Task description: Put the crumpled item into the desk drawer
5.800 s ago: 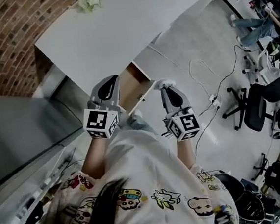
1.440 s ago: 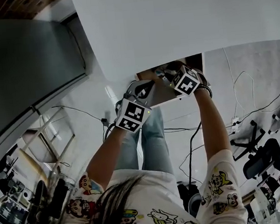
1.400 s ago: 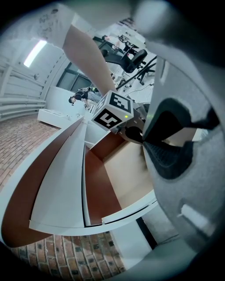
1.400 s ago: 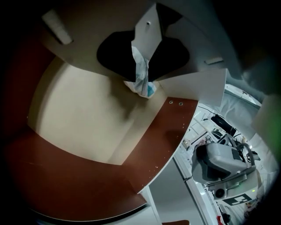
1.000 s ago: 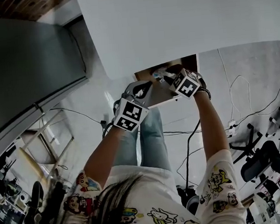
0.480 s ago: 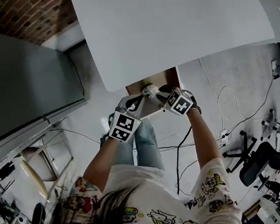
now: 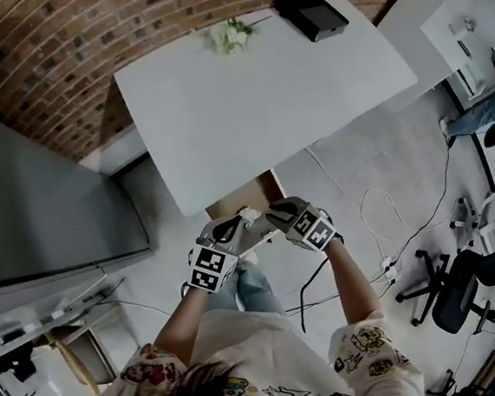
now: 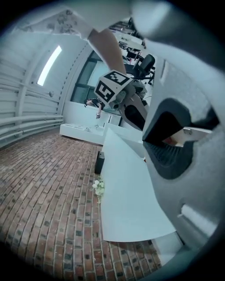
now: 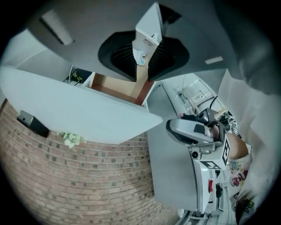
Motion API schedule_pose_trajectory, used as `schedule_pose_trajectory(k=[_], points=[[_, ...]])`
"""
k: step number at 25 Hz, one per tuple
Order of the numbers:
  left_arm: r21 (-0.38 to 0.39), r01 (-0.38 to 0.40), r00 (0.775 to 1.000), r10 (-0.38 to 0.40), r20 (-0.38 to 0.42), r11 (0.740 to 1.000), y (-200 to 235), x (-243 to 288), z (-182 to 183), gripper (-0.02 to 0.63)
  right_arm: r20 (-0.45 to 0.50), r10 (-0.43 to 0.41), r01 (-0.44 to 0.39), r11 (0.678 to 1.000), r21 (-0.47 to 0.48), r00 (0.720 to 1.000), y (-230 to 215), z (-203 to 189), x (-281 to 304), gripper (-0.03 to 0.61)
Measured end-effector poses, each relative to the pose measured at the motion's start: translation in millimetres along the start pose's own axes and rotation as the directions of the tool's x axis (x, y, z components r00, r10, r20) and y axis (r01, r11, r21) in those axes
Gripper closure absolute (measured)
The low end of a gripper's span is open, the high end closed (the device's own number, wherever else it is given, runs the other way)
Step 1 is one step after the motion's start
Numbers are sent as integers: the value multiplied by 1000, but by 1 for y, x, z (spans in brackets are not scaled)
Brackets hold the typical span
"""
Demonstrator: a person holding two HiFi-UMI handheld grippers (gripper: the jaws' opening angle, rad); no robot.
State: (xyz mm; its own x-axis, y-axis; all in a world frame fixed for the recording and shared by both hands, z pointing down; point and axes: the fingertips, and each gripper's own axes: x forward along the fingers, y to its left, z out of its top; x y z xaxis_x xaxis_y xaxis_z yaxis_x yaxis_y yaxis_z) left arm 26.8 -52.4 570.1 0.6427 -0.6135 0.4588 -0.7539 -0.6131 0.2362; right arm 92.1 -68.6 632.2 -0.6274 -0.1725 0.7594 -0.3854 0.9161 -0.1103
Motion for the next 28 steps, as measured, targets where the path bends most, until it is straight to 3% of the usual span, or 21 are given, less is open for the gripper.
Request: schedule_pose_trajectory(k=[4,9,15,22,25,28], points=[[27,39,998,-40,42,999,-24,-13,38,615,153,-94,80,992,95,984,3,30,-57,489],[65,83,990,-90,111,994,-47,-30,89,615,308,-231,177,965,191,923,8,58,-128,497],[91,89,973,-106,203,992,-55,-59,146,615,492,-396,288,915,282,775,13,102,-208,522],[82,26,947,-51,318,996,-43,-96,192,615,627,-500,322,866,384,597,19,139,-274,566],[64,0,938,-22,347,998,-36,-111,199,615,653,-526,327,851,411,546,27,146,-288,566],[55,-27,932,5,363,998,-30,-119,200,615,656,-548,341,837,429,519,32,145,-297,568]])
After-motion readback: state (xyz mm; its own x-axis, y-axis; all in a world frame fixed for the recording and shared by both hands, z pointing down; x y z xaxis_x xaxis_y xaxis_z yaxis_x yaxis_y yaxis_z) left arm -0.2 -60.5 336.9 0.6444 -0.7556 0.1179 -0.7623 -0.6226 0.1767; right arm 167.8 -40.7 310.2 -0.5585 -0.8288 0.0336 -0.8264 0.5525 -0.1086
